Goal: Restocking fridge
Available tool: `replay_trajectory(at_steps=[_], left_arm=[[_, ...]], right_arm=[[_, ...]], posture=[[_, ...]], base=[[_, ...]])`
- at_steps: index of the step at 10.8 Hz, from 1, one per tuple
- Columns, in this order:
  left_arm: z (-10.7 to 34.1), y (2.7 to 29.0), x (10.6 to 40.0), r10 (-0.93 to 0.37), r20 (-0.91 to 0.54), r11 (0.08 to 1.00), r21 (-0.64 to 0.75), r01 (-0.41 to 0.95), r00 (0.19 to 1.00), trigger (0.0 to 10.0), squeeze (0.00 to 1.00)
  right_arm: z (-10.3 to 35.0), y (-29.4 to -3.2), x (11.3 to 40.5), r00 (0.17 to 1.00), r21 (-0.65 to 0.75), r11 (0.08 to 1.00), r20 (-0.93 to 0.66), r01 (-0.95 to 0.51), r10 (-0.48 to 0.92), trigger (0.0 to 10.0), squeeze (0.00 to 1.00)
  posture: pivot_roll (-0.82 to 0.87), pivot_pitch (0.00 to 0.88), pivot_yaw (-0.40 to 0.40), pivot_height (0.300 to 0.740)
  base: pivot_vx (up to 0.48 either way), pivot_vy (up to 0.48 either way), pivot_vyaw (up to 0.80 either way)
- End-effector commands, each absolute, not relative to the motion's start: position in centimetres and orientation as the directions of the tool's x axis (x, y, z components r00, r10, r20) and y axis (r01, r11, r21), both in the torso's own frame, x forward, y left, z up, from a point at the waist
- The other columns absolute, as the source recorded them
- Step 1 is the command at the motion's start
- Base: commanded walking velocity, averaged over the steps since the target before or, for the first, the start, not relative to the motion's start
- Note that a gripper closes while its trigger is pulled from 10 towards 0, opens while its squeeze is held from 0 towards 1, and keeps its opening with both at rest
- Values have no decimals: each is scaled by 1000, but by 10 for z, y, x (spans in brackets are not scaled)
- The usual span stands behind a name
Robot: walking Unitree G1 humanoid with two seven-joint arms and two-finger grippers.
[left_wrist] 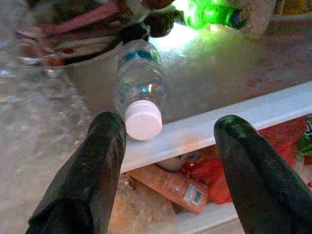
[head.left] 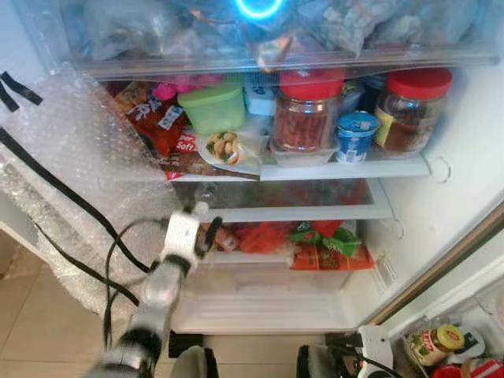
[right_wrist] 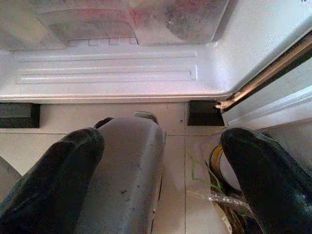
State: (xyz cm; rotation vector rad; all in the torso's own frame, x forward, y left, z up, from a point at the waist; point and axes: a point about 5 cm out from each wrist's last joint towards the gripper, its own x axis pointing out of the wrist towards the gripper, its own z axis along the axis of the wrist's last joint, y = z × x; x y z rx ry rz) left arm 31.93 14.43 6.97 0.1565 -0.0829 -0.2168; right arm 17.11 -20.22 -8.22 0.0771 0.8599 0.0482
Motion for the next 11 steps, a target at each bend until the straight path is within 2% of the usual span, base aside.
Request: replay_trajectory(at_steps=[1, 8, 11], left_arm=[[74, 145, 318, -218, 94, 962, 186, 198, 971, 10000, 0], [62, 146, 302, -179, 75, 971, 176, 164, 981, 10000, 0], [60, 147, 299, -154, 70, 978, 150, 142, 986, 10000, 0]], right_arm=[[-96, -193, 144, 558, 111, 994, -825, -6, 95, 10000, 0], [-97, -192, 143, 552, 108, 994, -828, -13, 98, 10000, 0], [-97, -193, 143, 550, 106, 994, -829, -17, 98, 10000, 0]], posture=[[-39, 54, 70, 626], [-42, 12, 78, 626], [-38, 21, 71, 626]], base=[[0, 0, 0], [0, 0, 0], [-289, 0, 0]])
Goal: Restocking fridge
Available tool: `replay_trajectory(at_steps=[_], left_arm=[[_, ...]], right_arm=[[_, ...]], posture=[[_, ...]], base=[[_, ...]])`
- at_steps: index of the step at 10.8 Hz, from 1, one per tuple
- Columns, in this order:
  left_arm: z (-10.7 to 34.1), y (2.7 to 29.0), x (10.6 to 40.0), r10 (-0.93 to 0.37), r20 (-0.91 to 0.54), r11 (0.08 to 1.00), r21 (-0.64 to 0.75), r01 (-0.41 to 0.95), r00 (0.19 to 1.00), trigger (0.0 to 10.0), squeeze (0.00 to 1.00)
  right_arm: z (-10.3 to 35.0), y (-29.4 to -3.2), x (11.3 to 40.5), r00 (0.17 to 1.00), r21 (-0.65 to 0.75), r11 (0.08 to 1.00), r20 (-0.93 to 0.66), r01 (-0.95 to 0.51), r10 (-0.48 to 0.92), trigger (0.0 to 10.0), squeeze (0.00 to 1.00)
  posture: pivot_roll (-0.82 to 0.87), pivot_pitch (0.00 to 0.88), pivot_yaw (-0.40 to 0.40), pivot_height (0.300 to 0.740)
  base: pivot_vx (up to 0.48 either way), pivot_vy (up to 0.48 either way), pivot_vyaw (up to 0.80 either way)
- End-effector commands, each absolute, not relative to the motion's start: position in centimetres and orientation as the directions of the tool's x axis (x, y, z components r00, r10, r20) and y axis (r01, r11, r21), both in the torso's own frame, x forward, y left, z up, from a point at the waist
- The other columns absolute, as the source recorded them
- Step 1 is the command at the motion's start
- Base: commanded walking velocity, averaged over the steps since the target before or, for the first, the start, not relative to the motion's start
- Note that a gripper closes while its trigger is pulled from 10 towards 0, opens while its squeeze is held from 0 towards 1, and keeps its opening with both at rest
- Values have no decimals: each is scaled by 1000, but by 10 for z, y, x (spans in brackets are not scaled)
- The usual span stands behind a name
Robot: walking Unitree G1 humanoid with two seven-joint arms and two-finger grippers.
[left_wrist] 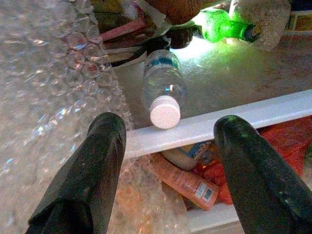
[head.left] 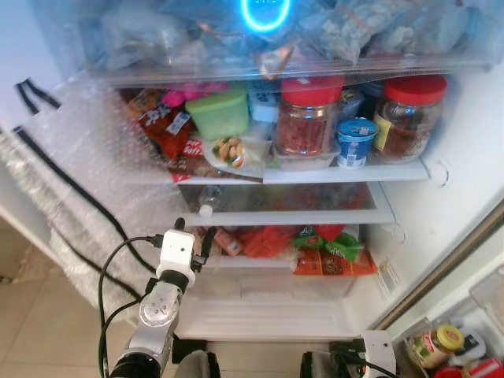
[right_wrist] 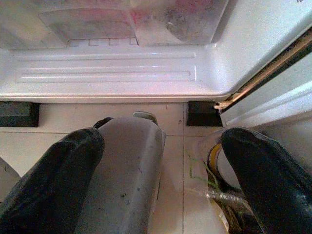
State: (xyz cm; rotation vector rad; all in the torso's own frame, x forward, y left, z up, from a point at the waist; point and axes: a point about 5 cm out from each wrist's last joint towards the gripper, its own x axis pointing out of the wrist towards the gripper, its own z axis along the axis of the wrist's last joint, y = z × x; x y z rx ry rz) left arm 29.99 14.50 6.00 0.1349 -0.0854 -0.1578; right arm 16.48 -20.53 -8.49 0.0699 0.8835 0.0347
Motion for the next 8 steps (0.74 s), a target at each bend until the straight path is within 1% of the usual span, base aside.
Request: replay_trajectory(at_steps=[1, 8], left_arm=[[60, 147, 299, -152, 70, 979, 149, 141, 986, 10000, 0], [54, 152, 294, -129, 34, 981, 148, 123, 991, 10000, 0]], right_arm=[[-97, -194, 144, 551, 106, 994, -828, -17, 98, 10000, 0], [-96, -193, 146, 554, 110, 994, -826, -18, 102, 10000, 0]], posture=[[-37, 26, 69, 626], [-28, 45, 65, 626]], base=[[-300, 0, 0], [-311, 0, 0]])
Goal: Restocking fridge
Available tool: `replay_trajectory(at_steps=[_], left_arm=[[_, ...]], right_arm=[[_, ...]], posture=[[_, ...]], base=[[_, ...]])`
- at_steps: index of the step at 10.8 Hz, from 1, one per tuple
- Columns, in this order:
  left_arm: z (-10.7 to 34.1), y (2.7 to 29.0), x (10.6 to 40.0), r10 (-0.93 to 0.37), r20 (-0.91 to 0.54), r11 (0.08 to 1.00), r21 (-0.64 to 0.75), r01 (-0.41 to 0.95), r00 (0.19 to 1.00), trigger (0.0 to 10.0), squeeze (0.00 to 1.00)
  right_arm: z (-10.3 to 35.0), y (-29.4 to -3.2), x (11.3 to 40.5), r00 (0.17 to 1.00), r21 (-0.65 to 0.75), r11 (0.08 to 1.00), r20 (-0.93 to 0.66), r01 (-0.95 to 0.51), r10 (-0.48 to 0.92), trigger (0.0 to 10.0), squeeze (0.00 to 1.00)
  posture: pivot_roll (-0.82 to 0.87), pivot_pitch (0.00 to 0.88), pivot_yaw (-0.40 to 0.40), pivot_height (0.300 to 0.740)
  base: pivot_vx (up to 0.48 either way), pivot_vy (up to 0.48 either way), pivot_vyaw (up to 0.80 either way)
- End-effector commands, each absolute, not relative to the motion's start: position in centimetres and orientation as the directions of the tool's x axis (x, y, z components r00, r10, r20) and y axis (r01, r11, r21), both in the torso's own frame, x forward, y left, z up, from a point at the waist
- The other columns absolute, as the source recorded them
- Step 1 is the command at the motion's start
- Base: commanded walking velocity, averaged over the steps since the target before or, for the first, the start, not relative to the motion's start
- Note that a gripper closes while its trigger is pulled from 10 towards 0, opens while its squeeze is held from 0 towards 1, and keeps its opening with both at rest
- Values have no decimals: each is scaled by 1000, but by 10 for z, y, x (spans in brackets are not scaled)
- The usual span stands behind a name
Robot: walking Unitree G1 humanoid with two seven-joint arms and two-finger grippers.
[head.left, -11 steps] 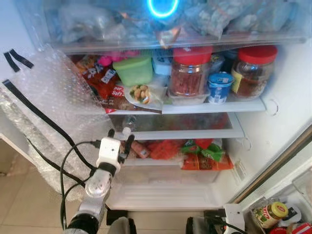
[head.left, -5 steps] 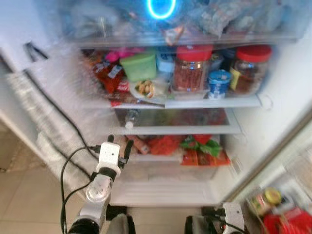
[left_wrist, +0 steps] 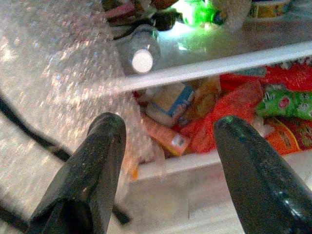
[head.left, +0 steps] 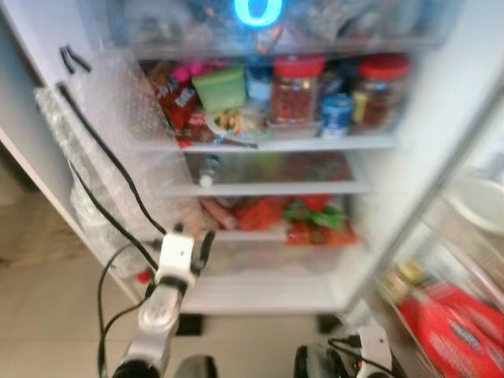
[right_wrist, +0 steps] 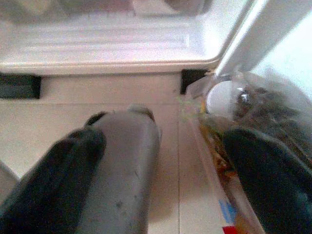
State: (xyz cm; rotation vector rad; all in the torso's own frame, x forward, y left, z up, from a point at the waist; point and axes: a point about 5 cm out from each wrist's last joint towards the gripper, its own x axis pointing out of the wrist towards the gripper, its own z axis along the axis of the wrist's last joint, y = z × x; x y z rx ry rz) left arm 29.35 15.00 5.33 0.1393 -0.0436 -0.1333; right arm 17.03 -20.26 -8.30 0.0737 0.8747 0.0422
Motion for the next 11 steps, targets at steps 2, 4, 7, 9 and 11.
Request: replay_trajectory(at_steps=[2, 4, 7, 9, 11], left_arm=[[27, 166, 282, -80, -121, 985, 140, 97, 989, 10000, 0], [-3, 193, 265, -3, -325, 983, 174, 63, 946, 10000, 0], [-50, 240, 213, 182, -618, 977, 199, -71, 765, 10000, 0], [-68, 236, 189, 171, -721, 974, 227, -4, 671, 10000, 0], [-74, 229, 182, 172, -744, 979, 201, -29, 646, 10000, 0]], right_arm=[[-96, -193, 146, 553, 110, 994, -827, -20, 102, 10000, 0], [-96, -194, 146, 553, 109, 994, -827, -18, 101, 10000, 0], [-96, -194, 147, 550, 108, 994, -829, -25, 103, 10000, 0], [-95, -194, 147, 550, 106, 994, -829, -25, 102, 10000, 0], [-96, -194, 146, 548, 106, 994, -830, -22, 101, 10000, 0]], posture=[[-25, 49, 64, 626], [-24, 56, 61, 626], [-11, 61, 56, 626], [-11, 63, 54, 626], [-18, 64, 55, 626]], base=[[-156, 0, 0], [0, 0, 0], [0, 0, 0], [0, 139, 0], [0, 480, 0]])
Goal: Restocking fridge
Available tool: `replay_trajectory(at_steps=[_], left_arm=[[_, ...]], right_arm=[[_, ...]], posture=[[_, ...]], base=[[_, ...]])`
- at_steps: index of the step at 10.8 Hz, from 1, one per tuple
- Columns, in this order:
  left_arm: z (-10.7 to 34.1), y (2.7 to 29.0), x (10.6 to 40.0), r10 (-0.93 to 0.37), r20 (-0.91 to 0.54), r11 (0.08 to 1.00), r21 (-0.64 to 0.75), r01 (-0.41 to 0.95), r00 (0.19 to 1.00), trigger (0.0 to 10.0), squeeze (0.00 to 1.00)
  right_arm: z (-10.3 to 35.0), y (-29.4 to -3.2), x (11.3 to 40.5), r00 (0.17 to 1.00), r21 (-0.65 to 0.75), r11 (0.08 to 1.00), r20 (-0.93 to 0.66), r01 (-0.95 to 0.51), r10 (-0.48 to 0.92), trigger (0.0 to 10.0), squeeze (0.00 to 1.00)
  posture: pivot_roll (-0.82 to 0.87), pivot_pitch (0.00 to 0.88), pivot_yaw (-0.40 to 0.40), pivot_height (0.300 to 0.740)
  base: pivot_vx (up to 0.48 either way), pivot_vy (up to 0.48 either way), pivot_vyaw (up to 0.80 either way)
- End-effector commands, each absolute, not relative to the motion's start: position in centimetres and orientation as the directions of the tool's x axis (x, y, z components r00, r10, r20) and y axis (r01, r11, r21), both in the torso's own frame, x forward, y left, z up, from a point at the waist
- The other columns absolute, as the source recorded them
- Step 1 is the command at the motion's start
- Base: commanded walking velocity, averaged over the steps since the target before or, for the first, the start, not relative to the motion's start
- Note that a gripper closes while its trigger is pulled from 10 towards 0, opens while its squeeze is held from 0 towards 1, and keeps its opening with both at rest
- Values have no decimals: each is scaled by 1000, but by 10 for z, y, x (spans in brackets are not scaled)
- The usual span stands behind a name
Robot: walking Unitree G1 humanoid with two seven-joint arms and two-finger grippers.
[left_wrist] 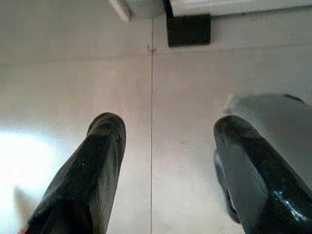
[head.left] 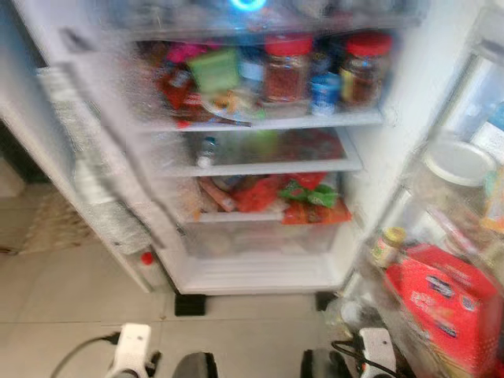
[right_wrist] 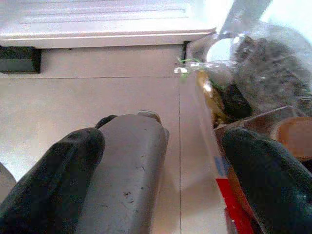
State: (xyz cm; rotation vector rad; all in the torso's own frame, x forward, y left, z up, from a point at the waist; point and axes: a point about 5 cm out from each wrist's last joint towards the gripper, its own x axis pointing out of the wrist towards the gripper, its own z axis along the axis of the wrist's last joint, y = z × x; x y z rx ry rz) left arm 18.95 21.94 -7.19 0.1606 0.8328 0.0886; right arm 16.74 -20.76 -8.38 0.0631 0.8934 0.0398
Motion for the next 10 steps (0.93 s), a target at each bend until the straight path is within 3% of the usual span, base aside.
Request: replay_trajectory(at_steps=[1, 10], left_arm=[[-76, 228, 179, 171, -749, 980, 194, -36, 640, 10000, 0], [-88, 229, 154, 170, -805, 980, 197, -15, 568, 10000, 0]], right_arm=[[-96, -195, 145, 547, 106, 994, -831, -21, 101, 10000, 0], [-96, -192, 144, 557, 127, 992, -823, -5, 108, 10000, 0]], posture=[[-17, 63, 55, 626], [-22, 40, 66, 640]], base=[[0, 480, 0], [0, 480, 0]])
